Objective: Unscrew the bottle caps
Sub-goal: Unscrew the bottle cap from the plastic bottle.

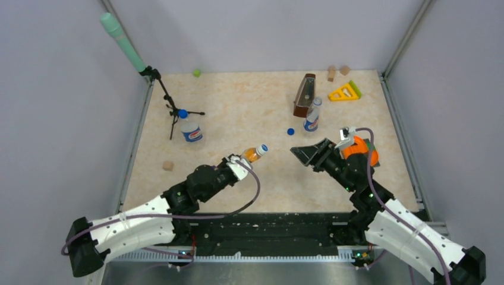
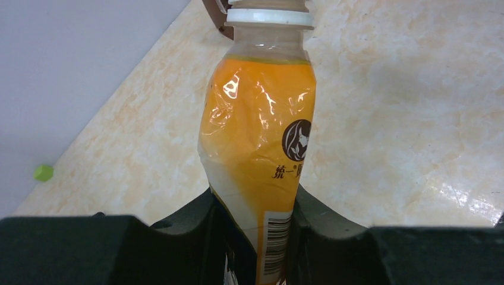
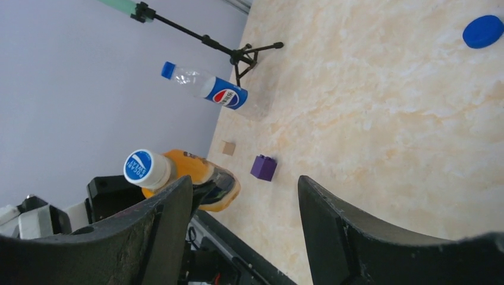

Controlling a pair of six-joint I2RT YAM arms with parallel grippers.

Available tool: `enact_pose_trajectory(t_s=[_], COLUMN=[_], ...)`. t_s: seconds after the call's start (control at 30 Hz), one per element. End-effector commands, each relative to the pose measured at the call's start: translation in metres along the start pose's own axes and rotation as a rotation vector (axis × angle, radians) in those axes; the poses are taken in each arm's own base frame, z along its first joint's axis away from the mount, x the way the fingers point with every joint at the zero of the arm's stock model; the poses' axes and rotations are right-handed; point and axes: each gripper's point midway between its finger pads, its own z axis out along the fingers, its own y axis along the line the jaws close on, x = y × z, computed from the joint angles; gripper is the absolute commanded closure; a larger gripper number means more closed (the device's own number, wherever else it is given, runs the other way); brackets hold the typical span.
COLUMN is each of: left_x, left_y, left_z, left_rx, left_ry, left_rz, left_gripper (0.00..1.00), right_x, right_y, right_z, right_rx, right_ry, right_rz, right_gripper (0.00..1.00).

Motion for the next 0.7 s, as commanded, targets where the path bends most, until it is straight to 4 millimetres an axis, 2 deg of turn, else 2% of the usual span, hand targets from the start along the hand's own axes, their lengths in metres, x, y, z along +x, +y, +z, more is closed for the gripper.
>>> enact_pose_trajectory(t_s=[0.0, 0.23, 0.43, 0.53, 0.67], left_x=[-0.009, -0.014, -0.019, -0.019, -0.015], left_y=[0.009, 0.007, 0.007, 0.003, 0.003], left_z=[0.009, 0.018, 0.010, 0.005, 0.002], left_rx=[-0.102, -0.161, -0.193, -0.185, -0.205], left_ry=[-0.026, -0.049, -0.100, -0.118, -0.125], left_rz=[0.089, 0.186, 0.185, 0.191, 0.221], left_gripper=[1.00, 1.00, 1.00, 1.00, 1.00], right_x=[0.014, 0.005, 0.010, 0.008, 0.004], right_y=[-0.009, -0.017, -0.017, -0.013, 0.003], right_z=[0.003, 0.009, 0.009, 0.007, 0.004], right_rx=[0.002, 0.039, 0.008, 0.006, -0.028], right_ry=[0.055, -0.001, 0.005, 0.005, 0.024], right_rz=[0.067, 0.120, 0.144, 0.158, 0.177], right_gripper=[0.35, 0.35, 0.35, 0.35, 0.35])
